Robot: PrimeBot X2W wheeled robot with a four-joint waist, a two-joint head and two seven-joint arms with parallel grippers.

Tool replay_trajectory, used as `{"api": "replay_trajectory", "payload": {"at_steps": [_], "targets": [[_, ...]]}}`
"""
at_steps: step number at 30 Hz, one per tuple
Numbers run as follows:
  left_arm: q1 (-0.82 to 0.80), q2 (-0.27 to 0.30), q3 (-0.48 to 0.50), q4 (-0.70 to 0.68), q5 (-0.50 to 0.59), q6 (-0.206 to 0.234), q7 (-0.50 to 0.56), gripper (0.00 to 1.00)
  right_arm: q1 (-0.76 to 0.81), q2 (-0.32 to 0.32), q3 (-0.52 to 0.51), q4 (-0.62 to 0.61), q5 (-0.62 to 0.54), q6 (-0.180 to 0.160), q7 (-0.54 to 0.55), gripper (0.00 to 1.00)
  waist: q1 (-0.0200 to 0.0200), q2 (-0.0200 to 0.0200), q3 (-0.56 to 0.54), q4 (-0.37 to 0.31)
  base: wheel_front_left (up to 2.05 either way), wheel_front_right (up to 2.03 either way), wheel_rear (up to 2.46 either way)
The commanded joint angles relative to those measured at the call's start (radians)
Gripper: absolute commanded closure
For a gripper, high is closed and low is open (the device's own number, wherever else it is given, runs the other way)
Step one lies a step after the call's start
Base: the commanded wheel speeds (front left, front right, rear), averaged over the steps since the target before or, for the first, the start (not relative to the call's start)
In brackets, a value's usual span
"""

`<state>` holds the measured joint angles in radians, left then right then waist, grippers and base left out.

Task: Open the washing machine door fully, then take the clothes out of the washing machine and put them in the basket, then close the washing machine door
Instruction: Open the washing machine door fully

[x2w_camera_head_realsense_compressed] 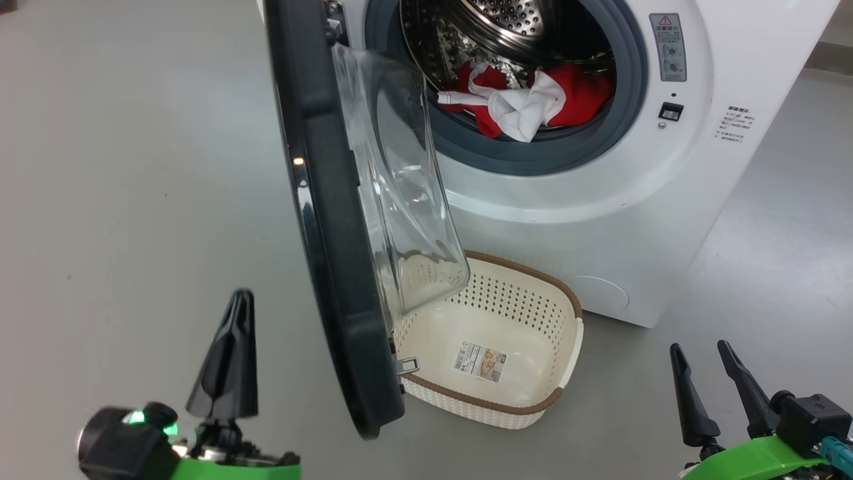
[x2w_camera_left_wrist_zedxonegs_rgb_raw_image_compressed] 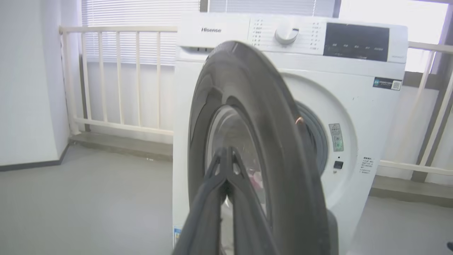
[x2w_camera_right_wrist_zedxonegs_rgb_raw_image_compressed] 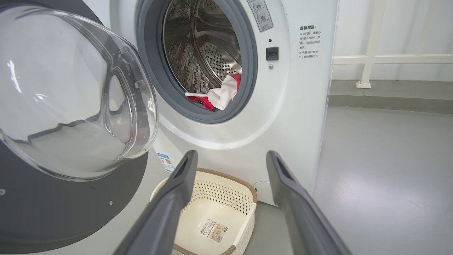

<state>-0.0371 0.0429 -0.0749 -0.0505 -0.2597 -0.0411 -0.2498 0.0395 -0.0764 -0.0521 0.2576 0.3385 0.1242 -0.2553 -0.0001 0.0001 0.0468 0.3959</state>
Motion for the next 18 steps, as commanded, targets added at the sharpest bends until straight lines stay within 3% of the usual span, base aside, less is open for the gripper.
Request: {"api": "replay_trajectory", "payload": {"at_steps": [1, 5, 8, 12, 18], "targets": [[-0.050, 0.007, 0.016, -0.079, 0.019, 0.011, -0.012, 1.00, -0.020, -0.007, 0.022, -0.027, -0.011, 0.007, -0.006, 0.00, 0.0001, -0.0001, 0.002, -0.001, 0.00, 0.00, 0.00], [-0.065, 0.007, -0.066, -0.222, 0.017, 0.027, -0.012, 1.00, -0.024, -0.008, 0.022, -0.030, -0.012, 0.007, -0.006, 0.00, 0.0001, -0.0001, 0.008, -0.005, 0.00, 0.00, 0.00], [-0.054, 0.007, -0.168, -0.248, 0.020, 0.012, -0.012, 1.00, -0.027, -0.008, 0.023, -0.031, -0.012, 0.007, -0.006, 0.00, 0.0001, -0.0001, 0.012, -0.008, 0.00, 0.00, 0.00], [-0.028, 0.007, -0.283, -0.180, 0.002, 0.001, -0.012, 1.00, -0.034, -0.009, 0.024, -0.030, -0.012, 0.007, -0.006, 0.00, 0.0001, -0.0001, 0.019, -0.013, 0.00, 0.00, 0.00], [-0.022, 0.007, -0.370, -0.051, -0.047, 0.002, -0.012, 1.00, -0.042, -0.009, 0.024, -0.034, -0.014, 0.007, -0.006, 0.00, 0.0001, -0.0001, 0.028, -0.016, 0.00, 0.00, 0.00]]}}
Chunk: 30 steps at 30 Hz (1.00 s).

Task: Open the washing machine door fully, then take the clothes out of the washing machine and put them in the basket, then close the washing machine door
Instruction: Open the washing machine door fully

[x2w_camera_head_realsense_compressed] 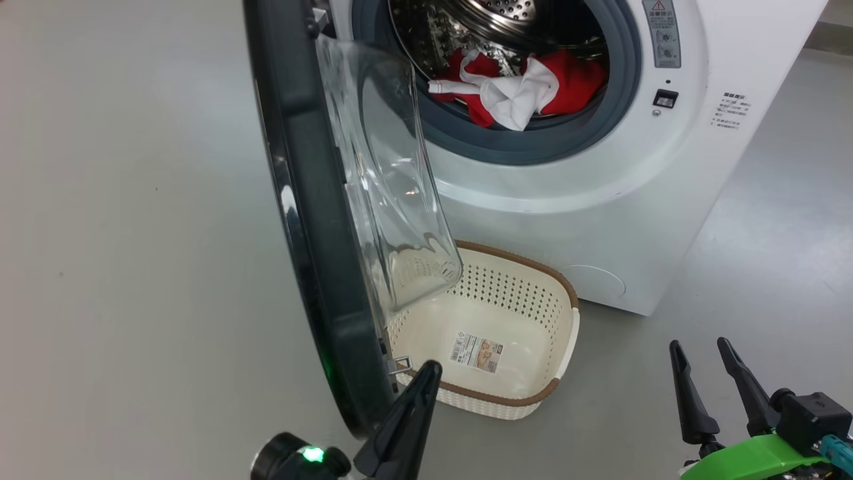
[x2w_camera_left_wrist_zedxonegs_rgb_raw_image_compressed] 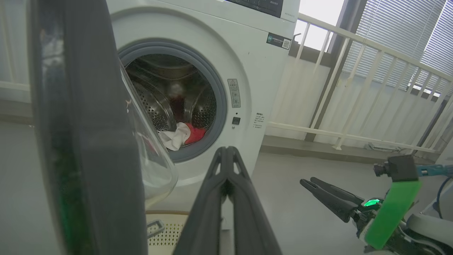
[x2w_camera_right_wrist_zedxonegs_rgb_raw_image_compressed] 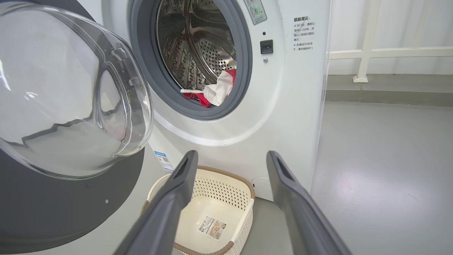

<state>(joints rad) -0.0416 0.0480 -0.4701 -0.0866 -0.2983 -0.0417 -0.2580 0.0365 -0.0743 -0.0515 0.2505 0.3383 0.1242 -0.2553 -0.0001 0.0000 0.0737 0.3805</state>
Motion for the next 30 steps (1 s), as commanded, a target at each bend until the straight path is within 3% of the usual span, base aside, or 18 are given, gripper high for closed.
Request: {"api": "replay_trajectory", "payload": {"at_steps": [1, 12, 30], "targets": [[-0.021, 0.002, 0.021, 0.005, -0.017, 0.005, -0.004, 1.00, -0.039, -0.011, 0.023, -0.027, -0.013, 0.007, -0.006, 0.00, 0.0001, 0.0000, 0.002, -0.001, 0.00, 0.00, 0.00], [-0.058, 0.002, 0.081, 0.151, -0.082, 0.036, -0.004, 1.00, -0.042, -0.010, 0.025, -0.029, -0.008, 0.007, -0.006, 0.00, 0.0001, 0.0000, 0.007, -0.001, 0.00, 0.00, 0.00], [-0.032, 0.002, 0.302, 0.171, -0.049, 0.044, -0.004, 1.00, -0.038, 0.001, 0.031, -0.029, -0.006, 0.007, -0.006, 0.00, 0.0001, 0.0000, 0.012, 0.005, 0.00, 0.00, 0.00]]}}
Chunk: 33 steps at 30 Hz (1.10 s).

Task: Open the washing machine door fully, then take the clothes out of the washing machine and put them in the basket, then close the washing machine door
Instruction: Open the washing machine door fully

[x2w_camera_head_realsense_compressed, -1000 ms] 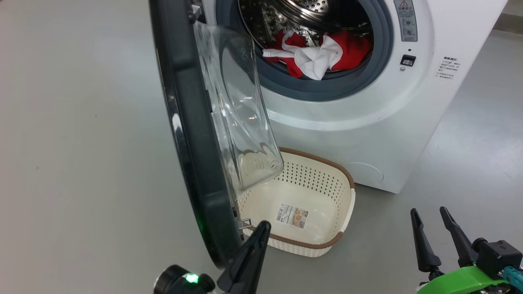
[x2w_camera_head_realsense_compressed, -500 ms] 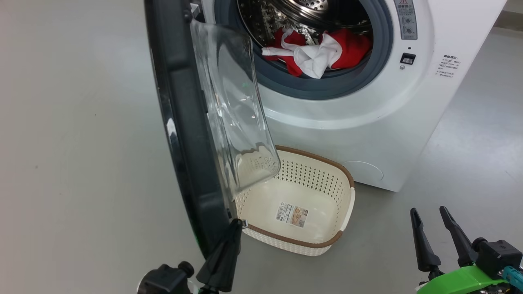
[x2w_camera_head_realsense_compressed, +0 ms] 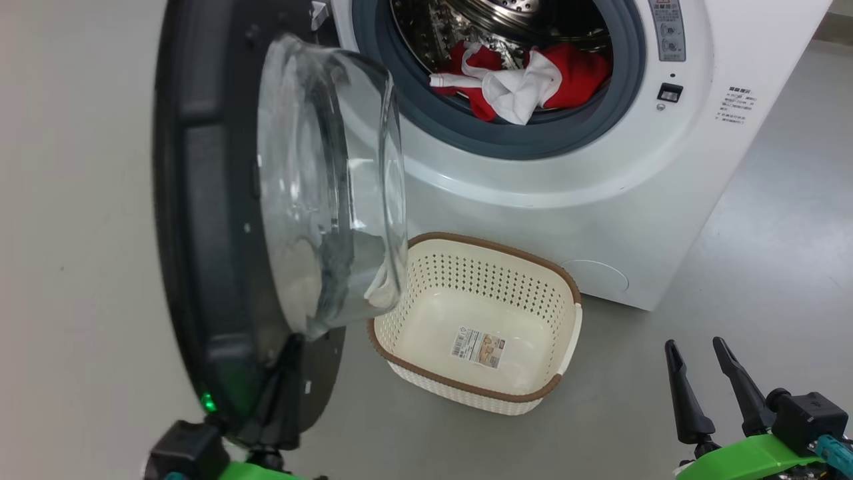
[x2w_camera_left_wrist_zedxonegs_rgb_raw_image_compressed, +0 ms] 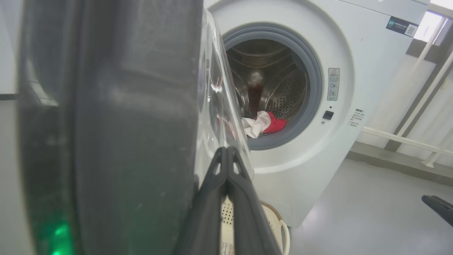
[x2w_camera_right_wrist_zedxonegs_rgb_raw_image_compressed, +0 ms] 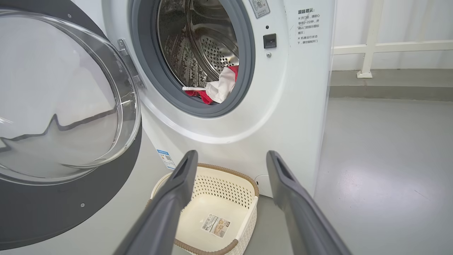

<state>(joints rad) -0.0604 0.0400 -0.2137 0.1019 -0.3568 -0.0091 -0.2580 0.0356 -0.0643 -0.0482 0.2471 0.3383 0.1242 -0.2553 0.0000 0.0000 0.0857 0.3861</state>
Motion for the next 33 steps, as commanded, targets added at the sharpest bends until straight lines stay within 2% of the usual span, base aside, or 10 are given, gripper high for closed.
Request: {"api": "replay_trajectory", "payload": {"at_steps": [1, 11, 12, 19, 33], "targets": [[-0.012, 0.010, 0.065, -0.016, 0.013, 0.013, -0.004, 1.00, -0.038, -0.009, 0.028, -0.026, -0.006, 0.007, -0.006, 0.00, 0.0000, 0.0000, 0.002, -0.001, 0.00, 0.00, 0.00], [-0.021, 0.010, 0.281, -0.002, 0.058, 0.009, -0.004, 1.00, -0.044, -0.011, 0.031, -0.028, -0.006, 0.007, -0.006, 0.00, 0.0000, 0.0000, 0.023, -0.008, 0.00, 0.00, 0.00], [-0.030, 0.010, 0.325, 0.004, 0.071, 0.006, -0.004, 1.00, -0.045, -0.013, 0.030, -0.028, -0.006, 0.007, -0.006, 0.00, 0.0000, 0.0000, 0.027, -0.009, 0.00, 0.00, 0.00], [-0.091, 0.013, 0.460, 0.043, 0.124, -0.017, -0.004, 1.00, -0.055, -0.020, 0.030, -0.032, -0.008, 0.007, -0.006, 0.00, 0.0000, 0.0000, 0.056, -0.010, 0.00, 0.00, 0.00], [-0.262, 0.096, 0.687, 0.202, 0.189, -0.050, -0.004, 1.00, -0.092, -0.042, 0.032, -0.041, -0.014, 0.007, -0.006, 0.00, 0.0000, 0.0000, 0.125, -0.031, 0.00, 0.00, 0.00]]}}
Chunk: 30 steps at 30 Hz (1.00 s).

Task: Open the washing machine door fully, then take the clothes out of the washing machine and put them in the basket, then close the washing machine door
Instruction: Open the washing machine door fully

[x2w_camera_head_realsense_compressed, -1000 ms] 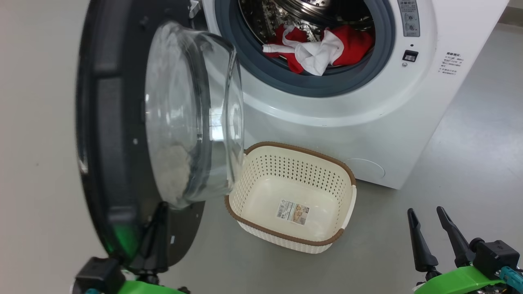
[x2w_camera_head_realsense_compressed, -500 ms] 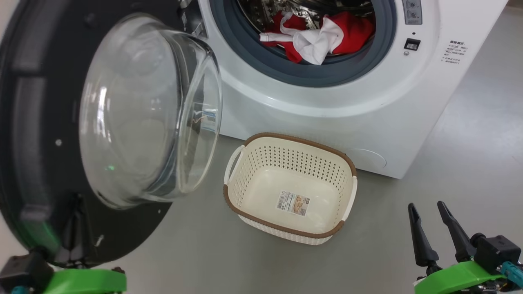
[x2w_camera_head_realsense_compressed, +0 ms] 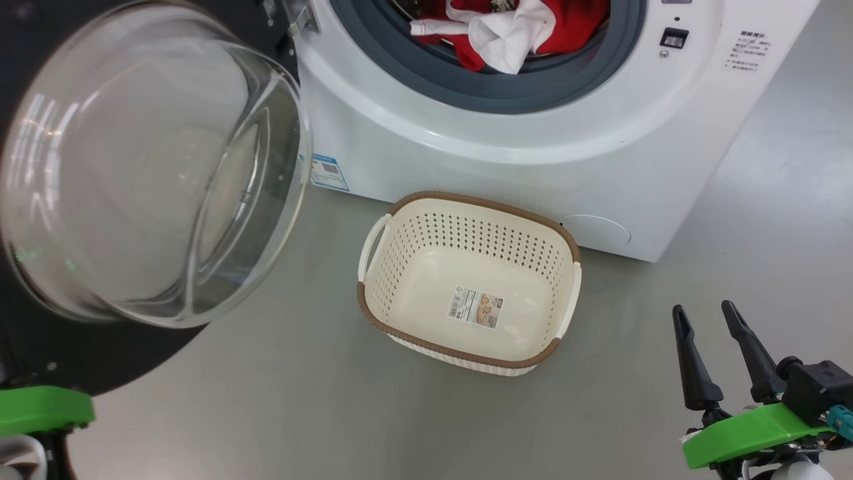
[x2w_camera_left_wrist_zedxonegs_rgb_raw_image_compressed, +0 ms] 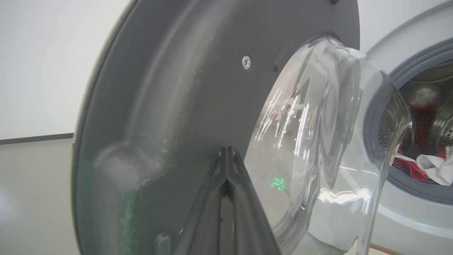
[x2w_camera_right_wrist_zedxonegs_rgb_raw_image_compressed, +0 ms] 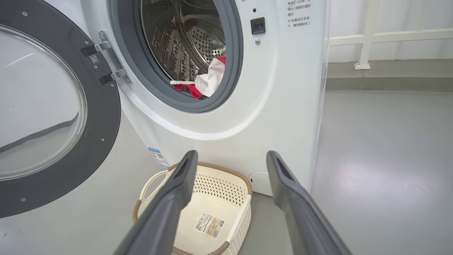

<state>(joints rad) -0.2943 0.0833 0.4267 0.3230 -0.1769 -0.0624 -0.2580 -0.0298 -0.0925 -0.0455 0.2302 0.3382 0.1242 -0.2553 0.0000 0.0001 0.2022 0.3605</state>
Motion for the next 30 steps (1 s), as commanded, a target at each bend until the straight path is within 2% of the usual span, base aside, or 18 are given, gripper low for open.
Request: {"api": "replay_trajectory", "payload": {"at_steps": [1, 18, 30], "targets": [[-0.038, 0.059, 0.059, -0.009, 0.012, 0.001, -0.004, 1.00, -0.031, -0.015, 0.029, -0.025, -0.014, 0.007, -0.006, 0.00, 0.0000, -0.0001, 0.015, -0.008, 0.00, 0.00, 0.00], [-0.189, 0.137, 0.194, 0.143, 0.067, -0.036, -0.004, 1.00, -0.095, -0.021, 0.029, -0.040, -0.019, 0.007, -0.006, 0.00, 0.0000, -0.0001, 0.102, -0.036, 0.00, 0.00, 0.00], [-0.236, 0.184, 0.231, 0.224, 0.103, -0.053, -0.004, 1.00, -0.097, -0.014, 0.028, -0.035, -0.020, 0.007, -0.006, 0.00, 0.0000, -0.0001, 0.095, -0.049, 0.00, 0.00, 0.00]]}}
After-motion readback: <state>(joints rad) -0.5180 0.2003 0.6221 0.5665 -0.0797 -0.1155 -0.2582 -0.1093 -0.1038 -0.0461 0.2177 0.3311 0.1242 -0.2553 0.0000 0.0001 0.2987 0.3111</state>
